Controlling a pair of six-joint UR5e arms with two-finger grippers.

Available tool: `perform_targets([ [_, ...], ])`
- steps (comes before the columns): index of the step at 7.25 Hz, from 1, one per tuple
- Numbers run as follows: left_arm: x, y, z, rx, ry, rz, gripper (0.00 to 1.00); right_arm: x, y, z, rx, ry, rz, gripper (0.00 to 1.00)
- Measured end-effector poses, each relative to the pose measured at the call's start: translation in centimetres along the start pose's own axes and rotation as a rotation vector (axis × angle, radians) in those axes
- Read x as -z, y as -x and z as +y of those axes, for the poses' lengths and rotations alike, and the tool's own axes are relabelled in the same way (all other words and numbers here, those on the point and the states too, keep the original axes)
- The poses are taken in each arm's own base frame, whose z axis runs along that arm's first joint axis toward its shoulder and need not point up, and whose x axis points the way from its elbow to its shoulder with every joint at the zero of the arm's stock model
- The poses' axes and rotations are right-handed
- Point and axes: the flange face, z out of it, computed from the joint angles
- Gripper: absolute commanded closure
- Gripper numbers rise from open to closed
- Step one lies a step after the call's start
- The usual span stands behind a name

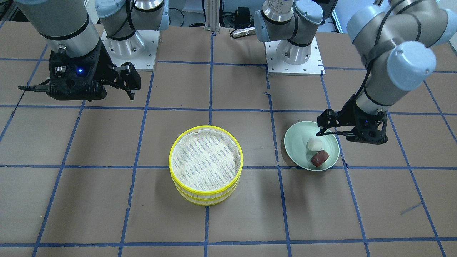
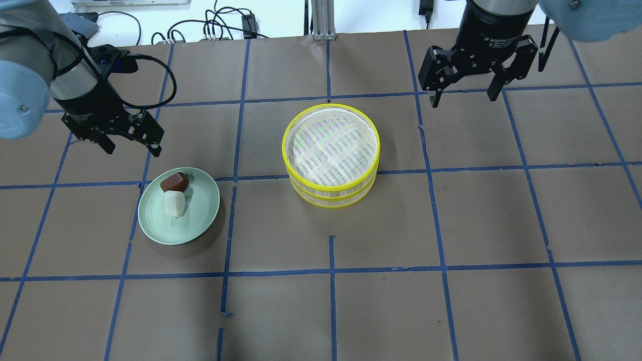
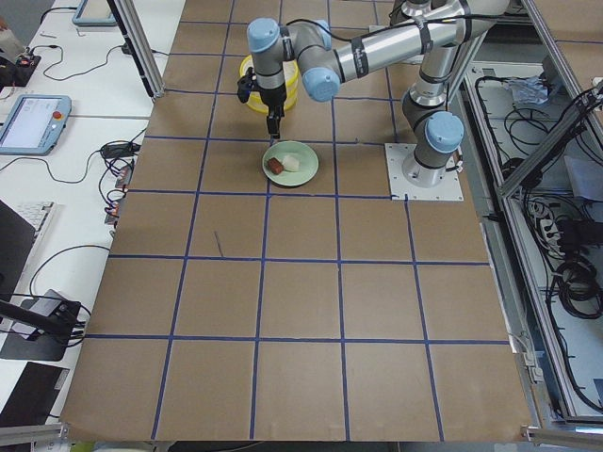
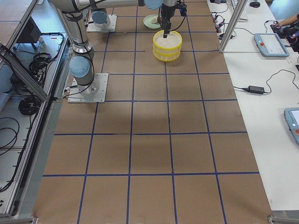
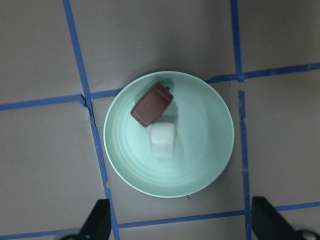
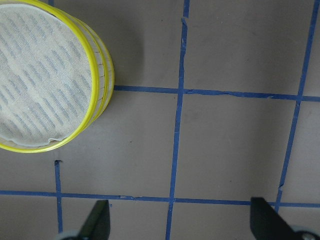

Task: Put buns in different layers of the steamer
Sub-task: 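Lower the left gripper toward the green bowl while the right gripper nears the steamer, then grasp the white bun with the left gripper while the right grips the top rim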

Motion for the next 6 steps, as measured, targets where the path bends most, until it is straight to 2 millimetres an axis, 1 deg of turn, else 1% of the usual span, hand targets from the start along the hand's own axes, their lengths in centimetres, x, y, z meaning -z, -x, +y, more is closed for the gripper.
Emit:
perform_targets([
  [1, -3.5, 0.4, -0.8, 0.003, 0.005, 0.003, 0.00, -1.3, 0.3, -0.4, -0.026, -0.004, -0.004, 0.00],
  [2, -6.1, 0.5, -1.3, 0.006, 0.027, 0.011, 0.00, -3.4, 1.1, -1.0, -0.055, -0.013, -0.006, 0.00],
  [3, -8.1, 0.6, -1.7, 0.010, 0.052, 0.020, 0.00, -5.9, 2.4, -1.7, -0.058, -0.026, -0.005, 0.00],
  [4, -9.4, 0.5, -1.9, 0.013, 0.068, 0.035, 0.01, -8.3, 3.7, -2.8, -0.057, -0.034, -0.005, 0.00],
  [5, -10.4, 0.3, -1.9, 0.025, 0.080, 0.058, 0.08, -11.0, 5.5, -4.2, -0.068, -0.040, -0.005, 0.00],
  [6, -11.2, 0.0, -1.4, 0.050, 0.096, 0.072, 0.41, -13.7, 7.7, -5.2, -0.078, -0.046, -0.005, 0.00],
])
